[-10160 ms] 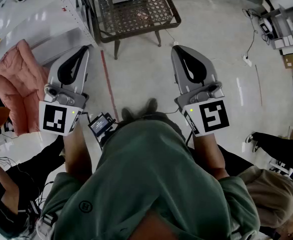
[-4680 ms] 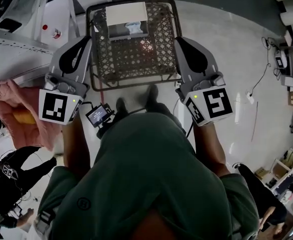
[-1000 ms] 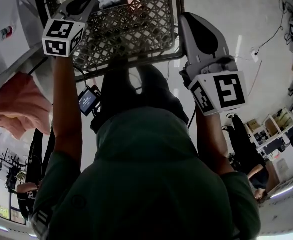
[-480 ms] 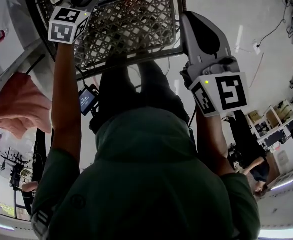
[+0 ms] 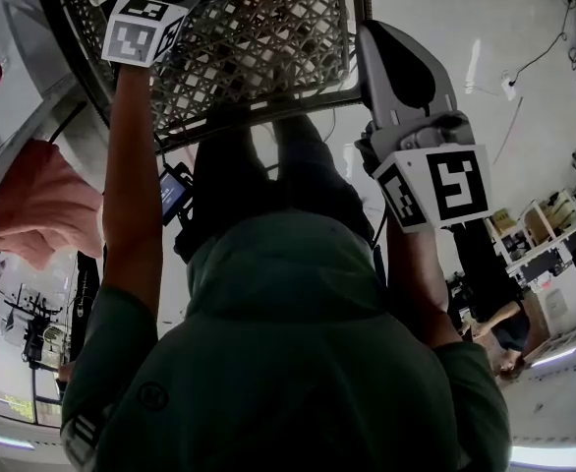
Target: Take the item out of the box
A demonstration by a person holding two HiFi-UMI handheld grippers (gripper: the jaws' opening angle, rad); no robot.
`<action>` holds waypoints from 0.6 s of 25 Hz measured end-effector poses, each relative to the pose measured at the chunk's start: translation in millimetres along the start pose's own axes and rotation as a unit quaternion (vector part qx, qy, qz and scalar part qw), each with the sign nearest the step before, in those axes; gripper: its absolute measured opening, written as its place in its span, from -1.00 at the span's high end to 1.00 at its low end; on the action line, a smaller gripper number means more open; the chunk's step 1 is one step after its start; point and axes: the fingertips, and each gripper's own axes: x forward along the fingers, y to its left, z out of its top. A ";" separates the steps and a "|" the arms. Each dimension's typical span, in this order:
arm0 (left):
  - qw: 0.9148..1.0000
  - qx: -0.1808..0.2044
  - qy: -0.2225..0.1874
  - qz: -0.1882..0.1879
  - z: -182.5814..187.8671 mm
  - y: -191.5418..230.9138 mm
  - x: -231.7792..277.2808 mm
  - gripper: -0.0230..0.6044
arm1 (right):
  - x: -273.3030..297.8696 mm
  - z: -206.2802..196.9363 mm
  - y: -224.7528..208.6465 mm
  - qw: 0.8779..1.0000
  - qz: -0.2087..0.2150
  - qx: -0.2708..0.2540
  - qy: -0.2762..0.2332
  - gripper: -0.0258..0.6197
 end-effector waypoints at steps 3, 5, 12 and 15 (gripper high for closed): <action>1.000 -0.004 0.005 -0.003 -0.7 1.1 5.5 0.28 | 2.0 -2.9 -1.5 1.000 -0.001 0.002 0.002 0.90; 1.000 -0.007 0.010 -0.007 -2.9 1.2 9.3 0.33 | 2.9 -4.9 -1.5 1.000 -0.001 0.004 0.004 0.90; 1.000 -0.009 0.025 0.000 -5.6 4.0 17.5 0.46 | 2.4 -4.6 1.2 1.000 -0.002 0.005 0.005 0.90; 1.000 -0.005 0.020 0.004 -6.8 6.9 14.7 0.70 | 1.6 -4.8 5.9 1.000 -0.001 0.002 0.003 0.90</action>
